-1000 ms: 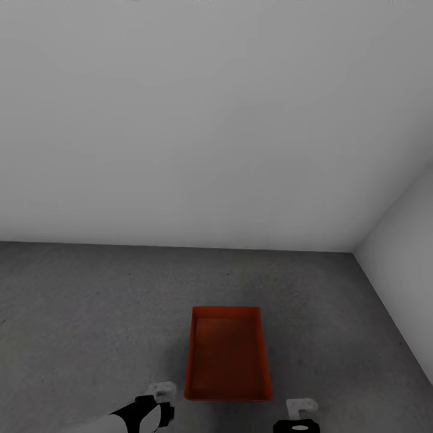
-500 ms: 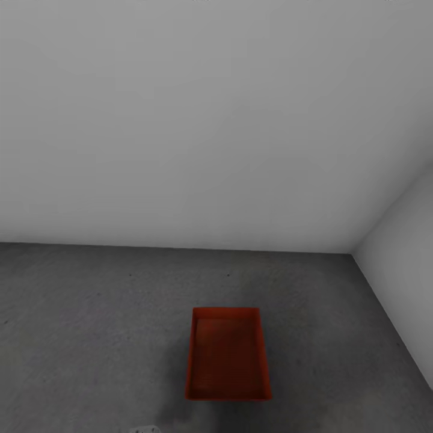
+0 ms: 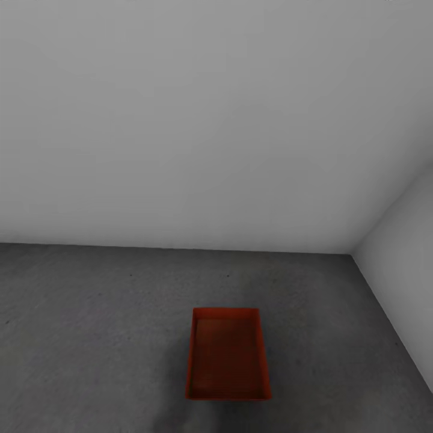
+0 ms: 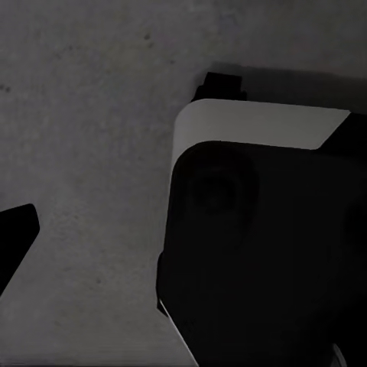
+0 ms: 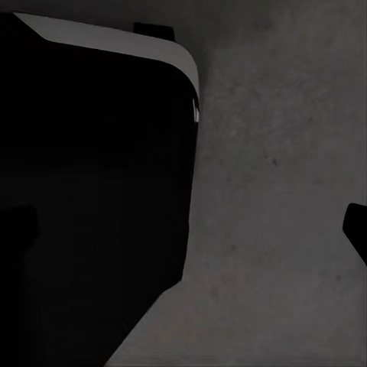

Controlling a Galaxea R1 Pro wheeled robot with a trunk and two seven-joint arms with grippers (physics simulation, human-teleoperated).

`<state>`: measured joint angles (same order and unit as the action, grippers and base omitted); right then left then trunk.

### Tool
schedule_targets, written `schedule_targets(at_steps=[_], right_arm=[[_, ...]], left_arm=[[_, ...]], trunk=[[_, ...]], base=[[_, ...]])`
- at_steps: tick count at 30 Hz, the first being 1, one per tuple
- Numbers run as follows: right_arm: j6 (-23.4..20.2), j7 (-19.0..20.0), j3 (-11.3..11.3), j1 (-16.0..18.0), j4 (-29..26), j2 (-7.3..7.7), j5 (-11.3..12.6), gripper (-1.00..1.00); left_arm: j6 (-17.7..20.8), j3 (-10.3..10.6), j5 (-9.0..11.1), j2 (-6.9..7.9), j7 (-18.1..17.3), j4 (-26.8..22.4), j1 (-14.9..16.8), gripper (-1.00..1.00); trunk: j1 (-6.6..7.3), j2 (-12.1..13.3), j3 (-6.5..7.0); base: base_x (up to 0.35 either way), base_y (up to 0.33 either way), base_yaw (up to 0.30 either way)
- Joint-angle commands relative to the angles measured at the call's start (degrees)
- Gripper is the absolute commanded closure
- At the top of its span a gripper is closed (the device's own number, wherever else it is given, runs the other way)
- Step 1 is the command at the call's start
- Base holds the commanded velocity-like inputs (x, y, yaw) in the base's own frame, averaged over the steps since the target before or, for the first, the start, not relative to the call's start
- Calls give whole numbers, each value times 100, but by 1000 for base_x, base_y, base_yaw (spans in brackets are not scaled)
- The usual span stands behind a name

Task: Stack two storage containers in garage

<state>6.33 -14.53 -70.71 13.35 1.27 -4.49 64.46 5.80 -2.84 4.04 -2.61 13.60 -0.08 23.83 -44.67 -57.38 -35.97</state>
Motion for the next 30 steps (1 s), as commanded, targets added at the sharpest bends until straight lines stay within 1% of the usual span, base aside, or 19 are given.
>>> schedule_targets(at_steps=[1, 8, 14, 19, 21, 25, 27, 30], right_arm=[[27, 1, -48, -5, 13, -2, 57, -100], [56, 3, -50, -153, 14, 3, 51, -100], [56, 3, -48, -180, 14, 2, 72, -100], [56, 3, -48, -184, 14, 1, 80, -100], [54, 3, -48, -184, 14, 1, 83, -100], [55, 3, -48, -227, 14, 0, 78, -100], [58, 6, -48, -256, 14, 0, 73, -100], [72, 31, -52, -309, 10, -5, 69, -100]], left_arm=[[7, -23, 39, -1, 18, -1, -2, -100], [-14, -23, 32, -15, 7, -1, -52, -100], [-59, -23, 23, -9, 2, -1, -287, -100], [-554, -23, 33, 13, 2, -1, -524, -100], [-647, -23, 34, 24, 2, -1, -568, -100], [-698, -23, 35, 49, -4, -1, -592, -100], [-704, -23, 35, 60, -75, -1, -596, -100], [-694, -23, 35, 90, -340, -1, -598, -100]], trunk=[[0, -3, -4], [0, -3, 27], [0, -3, 80], [0, -3, 125], [0, -3, 143], [0, -3, 179], [0, -3, 198], [0, -3, 225]], base=[[0, 0, 0], [0, 0, 0], [0, 0, 0], [0, 0, 0], [0, 0, 0], [0, 0, 0], [0, 0, 0], [0, 0, 0]])
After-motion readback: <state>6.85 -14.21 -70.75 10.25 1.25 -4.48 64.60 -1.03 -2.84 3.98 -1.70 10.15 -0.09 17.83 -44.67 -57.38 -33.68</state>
